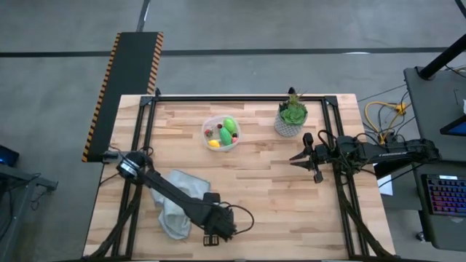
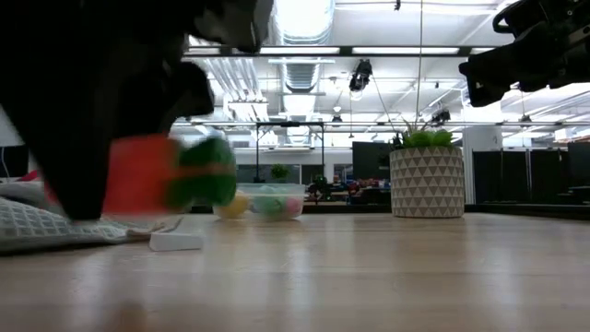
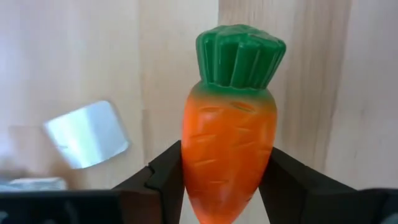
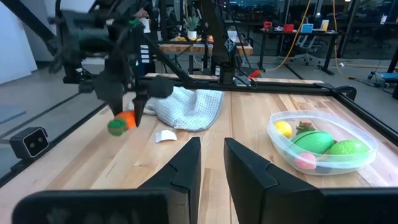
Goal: Pick and placing Produce into tupperware
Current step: Put the orange carrot into the transparent bin
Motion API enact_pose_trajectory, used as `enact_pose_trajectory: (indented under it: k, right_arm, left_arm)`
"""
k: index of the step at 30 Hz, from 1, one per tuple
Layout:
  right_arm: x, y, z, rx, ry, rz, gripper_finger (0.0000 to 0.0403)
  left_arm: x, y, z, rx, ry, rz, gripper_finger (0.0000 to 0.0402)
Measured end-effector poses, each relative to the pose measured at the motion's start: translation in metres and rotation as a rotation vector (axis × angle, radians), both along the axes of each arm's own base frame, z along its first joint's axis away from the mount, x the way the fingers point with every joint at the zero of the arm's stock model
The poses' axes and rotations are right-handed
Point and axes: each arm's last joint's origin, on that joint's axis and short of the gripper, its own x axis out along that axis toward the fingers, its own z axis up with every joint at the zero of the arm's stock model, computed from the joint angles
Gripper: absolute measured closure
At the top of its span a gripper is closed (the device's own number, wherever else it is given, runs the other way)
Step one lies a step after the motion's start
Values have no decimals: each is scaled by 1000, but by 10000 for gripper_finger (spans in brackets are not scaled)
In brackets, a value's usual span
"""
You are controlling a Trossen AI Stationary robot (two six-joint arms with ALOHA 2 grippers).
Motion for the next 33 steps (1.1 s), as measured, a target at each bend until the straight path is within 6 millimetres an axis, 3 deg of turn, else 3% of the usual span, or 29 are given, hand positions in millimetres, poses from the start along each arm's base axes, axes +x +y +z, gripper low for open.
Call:
enact_pose_trajectory:
  k: [6, 14, 18, 25, 29, 33]
  right_arm:
    - [0, 0, 0, 0, 1, 0, 339]
    - [0, 0, 0, 17, 0, -1, 339]
    - [0, 0, 0, 21, 1, -2, 339]
    - [0, 0, 0, 29, 2, -2, 339]
    - [0, 0, 0, 28, 3, -2, 339]
    - [0, 0, 0, 20, 3, -2, 339]
  left_arm:
    - [-4, 19, 31, 135, -99, 1, 256]
    - [-3, 80, 73, 386, -182, -13, 256]
    - [0, 123, 91, 444, -193, -19, 256]
    - [1, 214, 112, 516, -159, 18, 256]
    - [-1, 269, 110, 487, -124, 70, 256]
    - [-7, 310, 100, 409, -95, 101, 256]
